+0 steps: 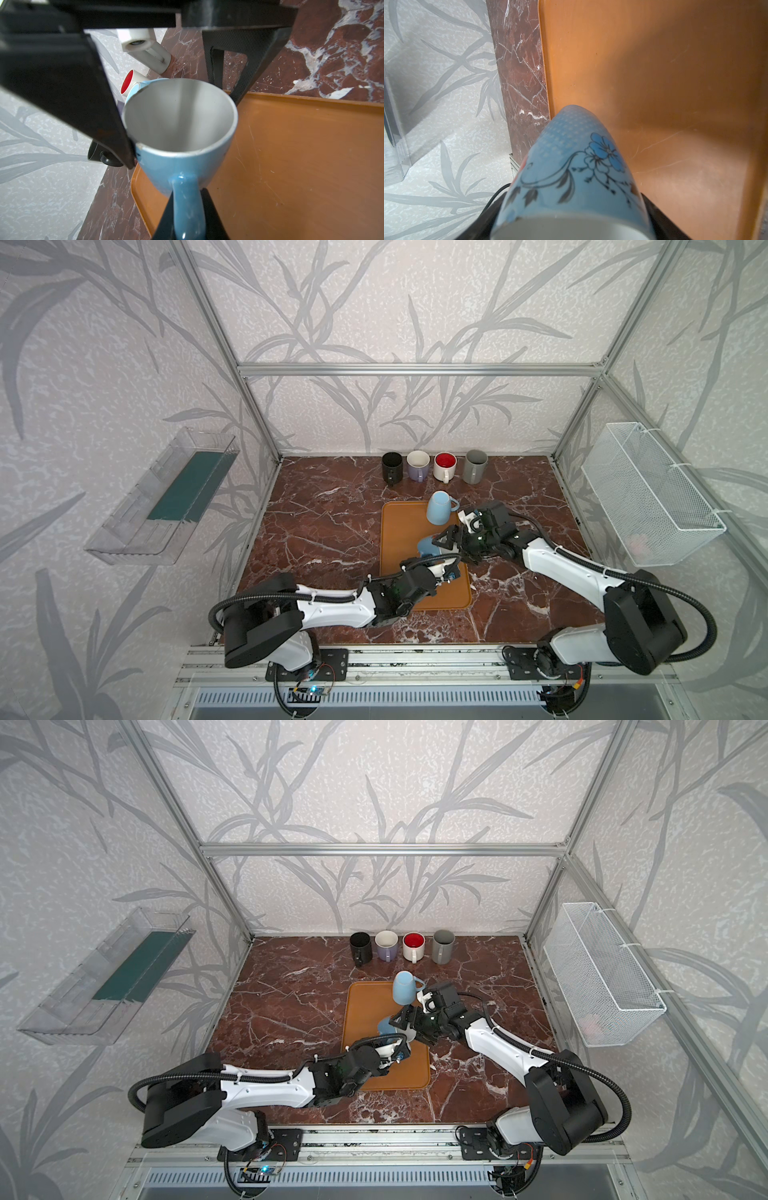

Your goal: Turn the mug right side up

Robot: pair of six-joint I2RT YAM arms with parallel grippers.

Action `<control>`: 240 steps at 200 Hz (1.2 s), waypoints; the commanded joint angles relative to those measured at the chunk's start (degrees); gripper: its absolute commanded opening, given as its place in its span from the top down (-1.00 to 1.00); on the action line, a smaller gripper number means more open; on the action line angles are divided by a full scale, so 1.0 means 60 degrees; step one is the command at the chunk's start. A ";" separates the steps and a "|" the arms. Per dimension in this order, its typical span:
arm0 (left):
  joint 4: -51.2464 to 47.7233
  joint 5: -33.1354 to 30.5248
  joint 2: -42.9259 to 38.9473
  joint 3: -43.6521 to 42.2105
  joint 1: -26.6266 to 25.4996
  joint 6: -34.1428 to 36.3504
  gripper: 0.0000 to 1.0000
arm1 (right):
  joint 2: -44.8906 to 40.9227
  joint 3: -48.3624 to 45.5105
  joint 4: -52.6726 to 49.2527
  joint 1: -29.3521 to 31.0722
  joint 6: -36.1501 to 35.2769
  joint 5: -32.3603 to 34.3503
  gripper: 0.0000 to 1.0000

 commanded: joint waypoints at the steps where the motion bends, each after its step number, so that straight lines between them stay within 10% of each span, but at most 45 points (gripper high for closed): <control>1: 0.0289 0.0189 -0.0619 -0.0171 0.0455 -0.1293 1.00 | -0.0176 0.0428 0.0674 -0.0031 -0.0304 -0.0875 -0.62; 240: 0.0834 0.0129 -0.1804 -0.1000 0.1790 -0.2379 1.00 | -0.0116 0.0078 0.1708 -0.0209 0.0245 -0.1288 -0.84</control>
